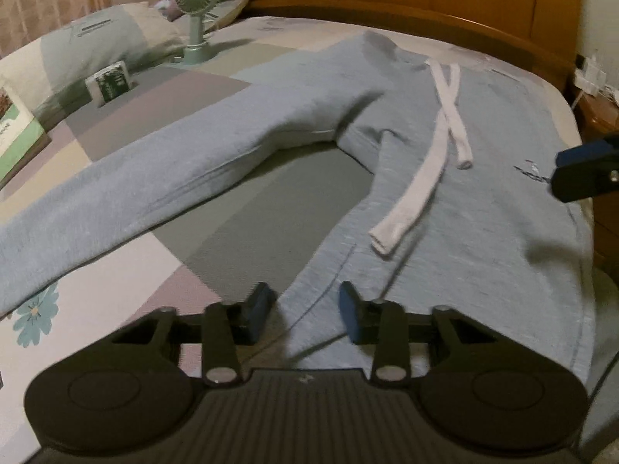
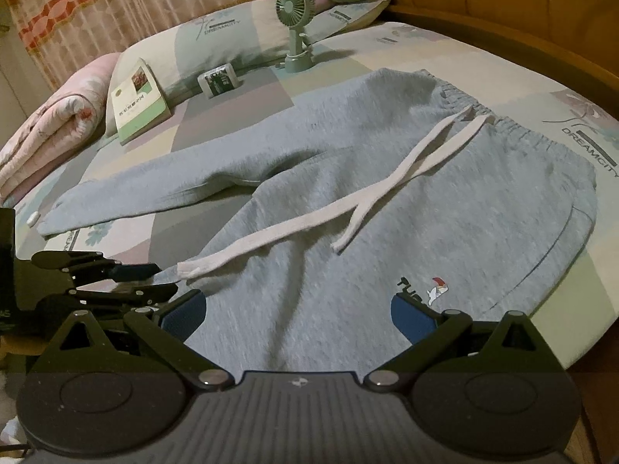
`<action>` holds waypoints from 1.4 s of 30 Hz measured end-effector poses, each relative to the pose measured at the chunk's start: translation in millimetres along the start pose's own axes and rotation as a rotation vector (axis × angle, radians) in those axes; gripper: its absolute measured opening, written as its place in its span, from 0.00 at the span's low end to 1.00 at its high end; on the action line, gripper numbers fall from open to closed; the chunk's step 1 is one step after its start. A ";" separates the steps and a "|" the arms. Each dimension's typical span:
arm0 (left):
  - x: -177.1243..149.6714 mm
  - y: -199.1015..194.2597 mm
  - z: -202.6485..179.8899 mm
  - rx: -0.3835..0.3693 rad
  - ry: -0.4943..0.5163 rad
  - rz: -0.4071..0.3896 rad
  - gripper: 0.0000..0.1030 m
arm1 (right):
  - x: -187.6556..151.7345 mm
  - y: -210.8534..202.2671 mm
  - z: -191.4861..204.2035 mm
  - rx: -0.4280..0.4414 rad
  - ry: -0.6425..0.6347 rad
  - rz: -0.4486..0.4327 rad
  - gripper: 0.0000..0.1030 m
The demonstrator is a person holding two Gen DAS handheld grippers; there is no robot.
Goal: Fold clothes
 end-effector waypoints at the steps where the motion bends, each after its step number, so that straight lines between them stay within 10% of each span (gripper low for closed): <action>1: 0.4 -0.8 -0.6 -0.009 -0.002 0.002 0.15 | 0.0 -0.7 0.6 -0.001 -0.001 -0.002 1.00; 8: 19.6 -40.2 25.8 0.066 -0.099 -0.125 0.03 | 0.3 -5.9 4.7 -0.008 -0.009 -0.016 1.00; 16: 13.3 -43.0 55.1 0.099 -0.182 -0.053 0.15 | 0.0 -9.4 5.6 -0.011 -0.007 -0.027 1.00; 24: 63.4 -20.0 56.1 -0.057 -0.205 -0.112 0.23 | -1.0 -10.4 2.6 -0.009 0.005 -0.033 1.00; 30: 97.4 56.6 48.2 -0.206 -0.271 0.014 0.26 | -0.3 -14.5 -2.8 -0.010 0.016 -0.046 1.00; 42: 94.1 105.6 30.6 -0.241 -0.292 0.143 0.31 | -1.1 -4.8 -32.0 -0.007 0.058 -0.033 1.00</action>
Point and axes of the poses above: each gripper's, at about its wrist camera, not at the fingertips, and y roughly the way its jaws point, z to its left, x to its top, the point moved 2 cm from there along y, roughly the way its jaws point, and after that the axes turned 7 degrees about -z, right-handed, at the moved point
